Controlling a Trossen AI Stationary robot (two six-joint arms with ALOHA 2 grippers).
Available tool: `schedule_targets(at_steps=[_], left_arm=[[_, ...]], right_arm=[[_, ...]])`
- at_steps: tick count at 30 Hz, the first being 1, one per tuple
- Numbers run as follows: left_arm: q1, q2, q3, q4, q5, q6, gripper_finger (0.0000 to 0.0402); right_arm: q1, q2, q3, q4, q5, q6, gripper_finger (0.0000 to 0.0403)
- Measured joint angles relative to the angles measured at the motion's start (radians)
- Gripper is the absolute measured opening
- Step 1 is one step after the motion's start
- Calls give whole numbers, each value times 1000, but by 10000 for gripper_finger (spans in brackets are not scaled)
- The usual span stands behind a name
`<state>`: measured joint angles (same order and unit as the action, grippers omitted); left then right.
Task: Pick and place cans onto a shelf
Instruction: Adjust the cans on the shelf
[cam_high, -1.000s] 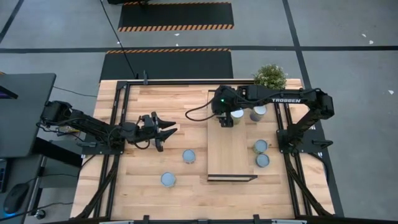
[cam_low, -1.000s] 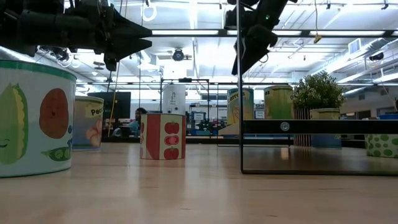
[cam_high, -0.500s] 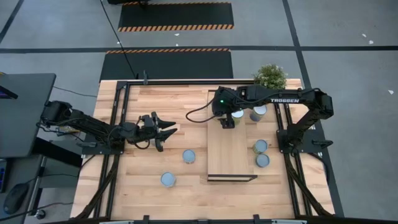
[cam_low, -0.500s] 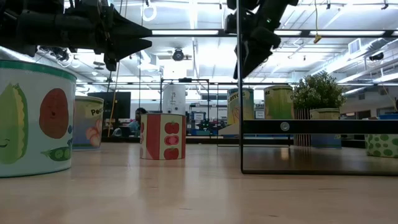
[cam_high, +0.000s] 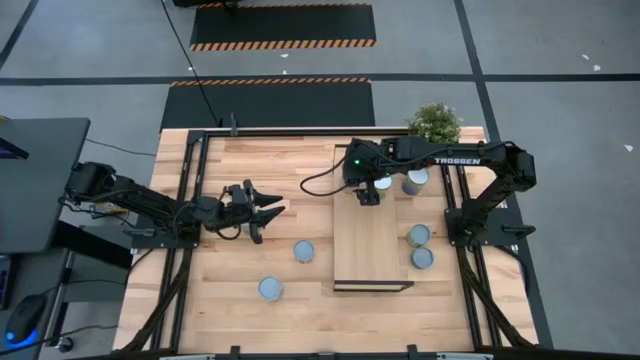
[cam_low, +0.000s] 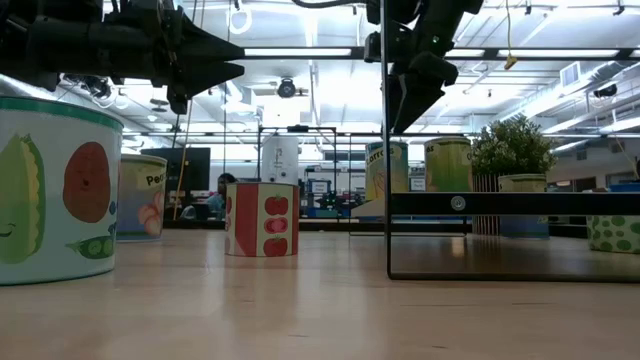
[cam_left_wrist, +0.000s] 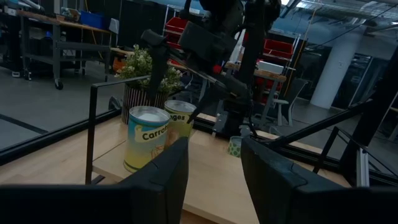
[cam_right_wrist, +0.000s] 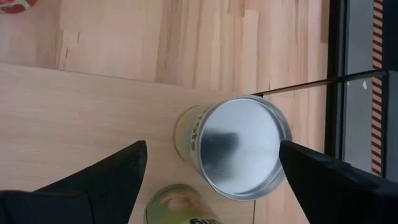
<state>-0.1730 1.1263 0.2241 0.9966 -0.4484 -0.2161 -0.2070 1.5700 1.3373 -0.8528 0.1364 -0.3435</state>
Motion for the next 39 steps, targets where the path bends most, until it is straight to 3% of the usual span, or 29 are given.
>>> schedule_targets(at_steps=[16,23,34,39], left_arm=[[0,0,0,0,0,0,153],[8,0,0,-3,4,-13,153],[7,0,0,-33,8,-10,153],[7,0,0,-35,8,-8,153]], right_arm=[[15,0,0,29,-7,40,374],[42,-1,-40,51,51,59,374],[33,0,-93,149,108,25,374],[34,0,-93,153,108,-105,374]])
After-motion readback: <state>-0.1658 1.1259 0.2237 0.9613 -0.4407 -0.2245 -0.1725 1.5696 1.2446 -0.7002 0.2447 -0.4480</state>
